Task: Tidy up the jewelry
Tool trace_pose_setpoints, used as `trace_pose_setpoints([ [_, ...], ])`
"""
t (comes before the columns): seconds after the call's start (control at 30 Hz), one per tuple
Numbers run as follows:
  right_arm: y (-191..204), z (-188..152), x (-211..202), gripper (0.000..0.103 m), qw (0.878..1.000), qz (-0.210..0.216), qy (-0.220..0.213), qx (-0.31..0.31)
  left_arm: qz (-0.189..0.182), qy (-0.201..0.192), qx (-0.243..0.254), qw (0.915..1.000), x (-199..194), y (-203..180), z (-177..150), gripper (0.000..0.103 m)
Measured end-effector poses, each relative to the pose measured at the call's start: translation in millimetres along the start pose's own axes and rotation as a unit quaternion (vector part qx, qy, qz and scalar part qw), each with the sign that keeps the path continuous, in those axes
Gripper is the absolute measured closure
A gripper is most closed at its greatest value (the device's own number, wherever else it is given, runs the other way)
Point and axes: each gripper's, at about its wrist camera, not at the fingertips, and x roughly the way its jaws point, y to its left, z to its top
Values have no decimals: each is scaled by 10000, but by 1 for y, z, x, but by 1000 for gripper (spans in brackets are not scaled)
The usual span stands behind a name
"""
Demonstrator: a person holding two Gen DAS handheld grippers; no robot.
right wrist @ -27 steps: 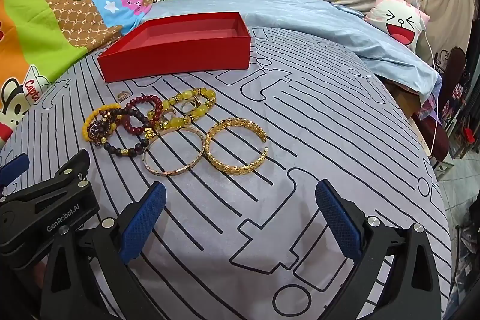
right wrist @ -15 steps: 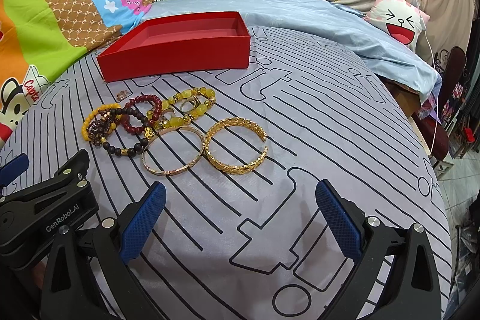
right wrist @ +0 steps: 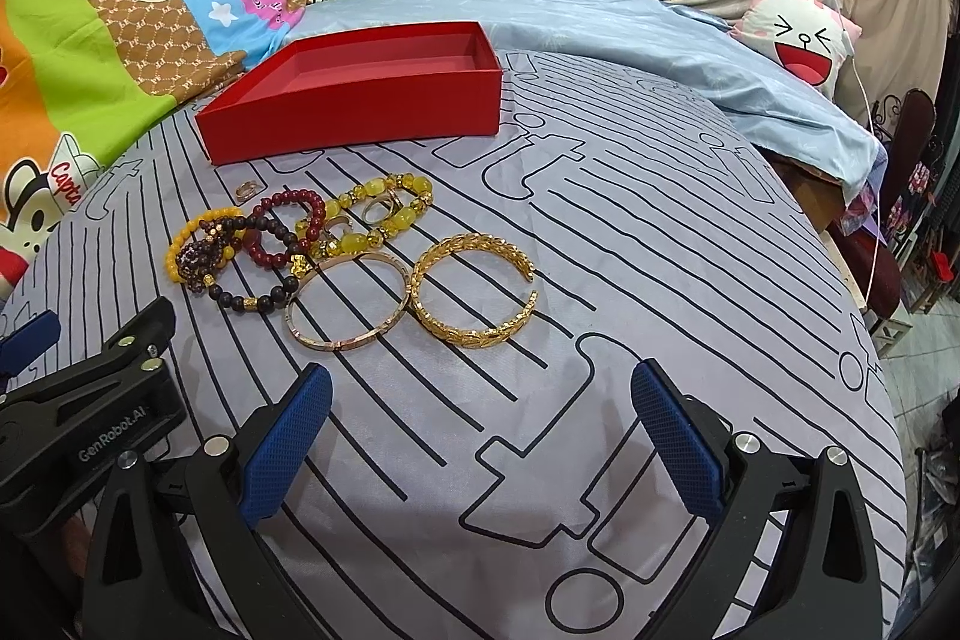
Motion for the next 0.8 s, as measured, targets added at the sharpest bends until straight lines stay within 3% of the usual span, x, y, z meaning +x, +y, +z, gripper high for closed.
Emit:
trace_pose_setpoints([
  [0.47,-6,24,11,7,9999,73,79,-19,138,241,-289,9992,12,36,21,8],
  [0.67,-12,32,24,8,9998,85,167,17,64,251,-179,9995,17,31,26,8],
  [0.8,-13,35,32,15,9995,144,270,26,-10,271,-75,9996,20,23,31,8],
])
